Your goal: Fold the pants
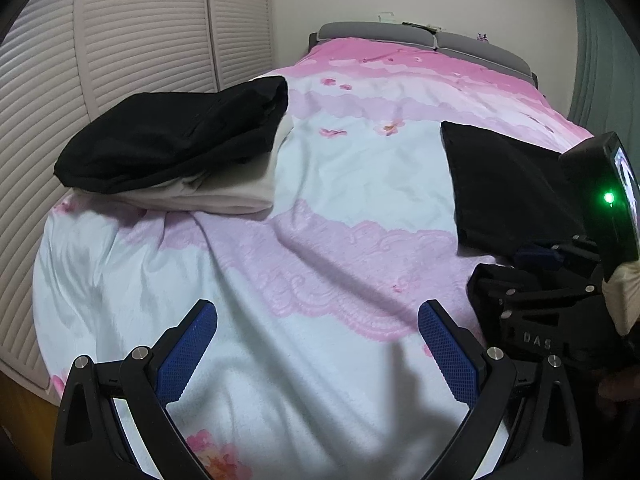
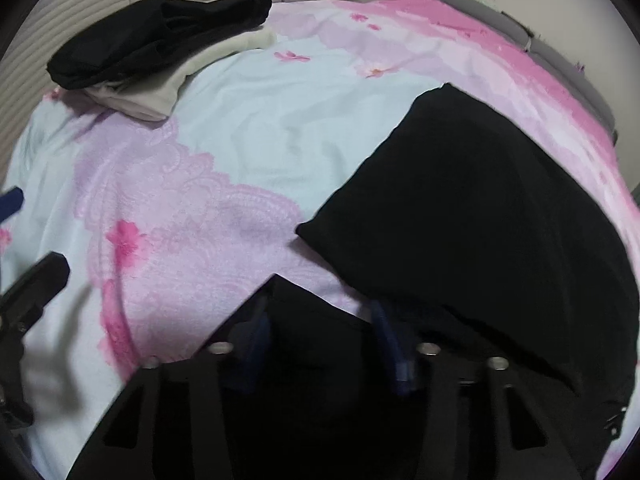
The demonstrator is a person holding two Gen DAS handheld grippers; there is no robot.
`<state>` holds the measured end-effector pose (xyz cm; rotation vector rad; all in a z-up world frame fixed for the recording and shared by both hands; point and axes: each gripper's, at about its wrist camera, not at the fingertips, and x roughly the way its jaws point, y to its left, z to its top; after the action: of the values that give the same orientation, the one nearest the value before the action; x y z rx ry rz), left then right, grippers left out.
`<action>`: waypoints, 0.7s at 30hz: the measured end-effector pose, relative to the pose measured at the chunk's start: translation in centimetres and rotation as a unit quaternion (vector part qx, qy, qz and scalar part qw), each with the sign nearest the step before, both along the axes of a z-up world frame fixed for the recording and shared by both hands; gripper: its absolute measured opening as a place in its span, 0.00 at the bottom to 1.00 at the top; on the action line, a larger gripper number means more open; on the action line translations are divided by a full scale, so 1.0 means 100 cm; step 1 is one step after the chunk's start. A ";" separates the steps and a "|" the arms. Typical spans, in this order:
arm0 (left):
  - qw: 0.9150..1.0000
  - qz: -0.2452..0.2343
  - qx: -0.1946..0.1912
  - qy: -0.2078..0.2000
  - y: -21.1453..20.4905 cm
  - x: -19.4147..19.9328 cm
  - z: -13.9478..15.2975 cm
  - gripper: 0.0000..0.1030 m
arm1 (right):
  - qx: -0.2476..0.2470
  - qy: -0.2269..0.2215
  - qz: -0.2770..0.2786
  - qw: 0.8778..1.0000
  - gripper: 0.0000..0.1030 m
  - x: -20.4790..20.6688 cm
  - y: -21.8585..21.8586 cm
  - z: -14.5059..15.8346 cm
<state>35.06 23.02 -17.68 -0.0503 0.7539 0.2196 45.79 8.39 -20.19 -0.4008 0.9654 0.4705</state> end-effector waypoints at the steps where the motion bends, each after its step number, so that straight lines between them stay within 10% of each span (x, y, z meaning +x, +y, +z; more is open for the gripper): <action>1: 1.000 0.000 -0.002 0.000 0.001 0.000 -0.001 1.00 | 0.010 0.009 0.001 1.000 0.20 0.001 -0.001 0.001; 5: 1.000 0.006 -0.012 0.000 0.005 -0.002 -0.001 1.00 | 0.024 0.006 -0.009 1.000 0.05 0.001 -0.003 0.008; 21: 1.000 0.016 -0.013 -0.008 0.012 -0.009 0.010 1.00 | -0.018 0.005 0.016 1.000 0.07 0.032 0.028 0.008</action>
<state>34.17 24.25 -16.66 -0.0896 0.7402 0.2394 49.04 11.15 -19.36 -0.4472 0.9789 0.4849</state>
